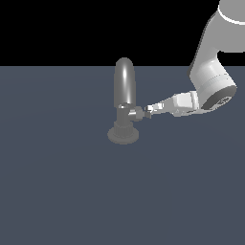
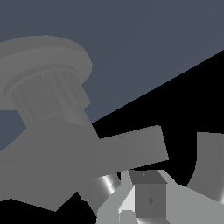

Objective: Turn on the faucet by rotating a designated handle.

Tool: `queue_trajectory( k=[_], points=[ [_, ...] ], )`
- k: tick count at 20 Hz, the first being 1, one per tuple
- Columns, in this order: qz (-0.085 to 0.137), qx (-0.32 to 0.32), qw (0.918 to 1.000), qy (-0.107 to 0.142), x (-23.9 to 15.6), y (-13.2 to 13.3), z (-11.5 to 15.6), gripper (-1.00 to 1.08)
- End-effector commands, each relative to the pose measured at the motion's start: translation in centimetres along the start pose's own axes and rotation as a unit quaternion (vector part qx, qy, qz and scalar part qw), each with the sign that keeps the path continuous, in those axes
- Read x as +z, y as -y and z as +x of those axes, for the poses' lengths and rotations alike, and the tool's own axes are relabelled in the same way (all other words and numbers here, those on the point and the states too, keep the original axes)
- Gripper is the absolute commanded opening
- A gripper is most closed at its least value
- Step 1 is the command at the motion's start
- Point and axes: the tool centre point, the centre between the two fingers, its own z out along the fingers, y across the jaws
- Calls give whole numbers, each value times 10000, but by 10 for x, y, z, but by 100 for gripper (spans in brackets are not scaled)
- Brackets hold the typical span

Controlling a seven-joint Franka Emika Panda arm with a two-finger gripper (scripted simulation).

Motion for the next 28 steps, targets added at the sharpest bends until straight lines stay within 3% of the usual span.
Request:
queue_trajectory(
  k=[1, 6, 7, 28],
  points=[
    [25, 256, 9996, 70, 1, 9, 44, -100],
    [19, 303, 9995, 85, 1, 16, 69, -100],
    [-17, -74, 10000, -10, 0, 10, 17, -100],
    [7, 178, 9998, 54, 1, 52, 64, -100]
  ],
)
